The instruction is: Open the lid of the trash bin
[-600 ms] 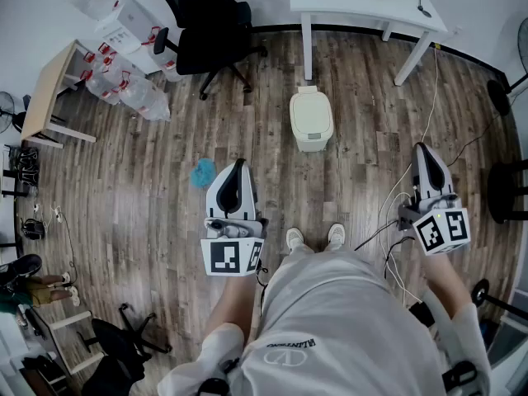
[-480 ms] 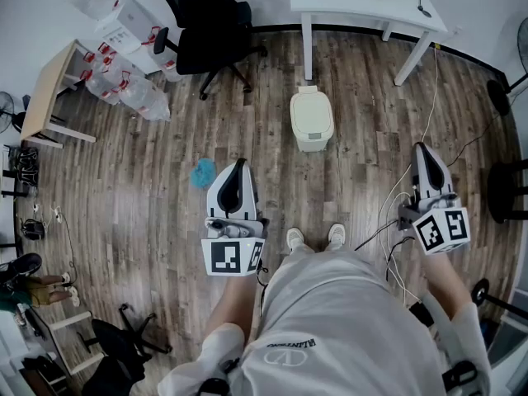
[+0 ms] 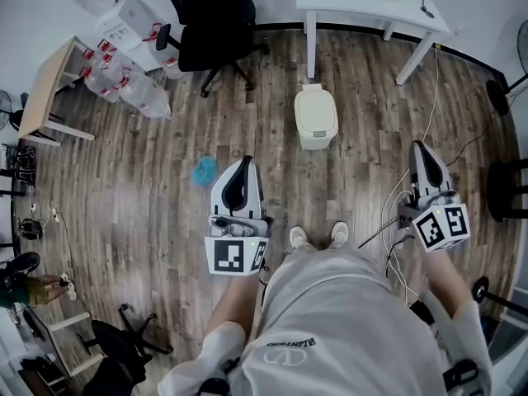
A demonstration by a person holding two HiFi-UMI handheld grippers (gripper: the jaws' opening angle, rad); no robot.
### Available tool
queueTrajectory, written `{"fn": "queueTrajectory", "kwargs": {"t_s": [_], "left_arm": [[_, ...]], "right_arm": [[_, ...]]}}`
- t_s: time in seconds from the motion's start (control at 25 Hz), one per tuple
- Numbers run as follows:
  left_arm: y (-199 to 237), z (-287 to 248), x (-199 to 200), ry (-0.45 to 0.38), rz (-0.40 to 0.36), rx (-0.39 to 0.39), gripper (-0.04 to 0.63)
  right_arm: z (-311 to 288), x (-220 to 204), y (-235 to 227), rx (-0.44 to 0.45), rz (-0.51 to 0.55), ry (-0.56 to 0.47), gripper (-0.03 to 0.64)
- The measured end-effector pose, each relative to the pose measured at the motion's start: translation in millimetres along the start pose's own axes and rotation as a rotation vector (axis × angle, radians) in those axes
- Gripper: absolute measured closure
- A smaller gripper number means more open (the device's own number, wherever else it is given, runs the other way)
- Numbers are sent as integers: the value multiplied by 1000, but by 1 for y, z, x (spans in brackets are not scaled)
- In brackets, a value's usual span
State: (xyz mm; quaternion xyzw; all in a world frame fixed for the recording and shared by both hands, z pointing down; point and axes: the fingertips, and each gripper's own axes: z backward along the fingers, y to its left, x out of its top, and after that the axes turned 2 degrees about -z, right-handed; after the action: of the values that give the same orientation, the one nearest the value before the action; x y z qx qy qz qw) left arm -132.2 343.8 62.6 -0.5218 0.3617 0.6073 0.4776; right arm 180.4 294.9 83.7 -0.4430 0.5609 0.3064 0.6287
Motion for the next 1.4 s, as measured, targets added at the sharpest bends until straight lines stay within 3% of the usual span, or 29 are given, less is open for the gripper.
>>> {"fn": "queueTrajectory", "kwargs": {"t_s": [0.28,0.6,1.4], "left_arm": [[34,15,6,-18,11,-26,594],[53,16,-2,-16,32,-53,594],[47,-63,-34,17,50,-52,594]], "right_arm": [[-17,-4,53,67,-20,-10,600],[-29,-11,73,48,1,4,600],[-107,-18,44,127,-1,41,600]]}}
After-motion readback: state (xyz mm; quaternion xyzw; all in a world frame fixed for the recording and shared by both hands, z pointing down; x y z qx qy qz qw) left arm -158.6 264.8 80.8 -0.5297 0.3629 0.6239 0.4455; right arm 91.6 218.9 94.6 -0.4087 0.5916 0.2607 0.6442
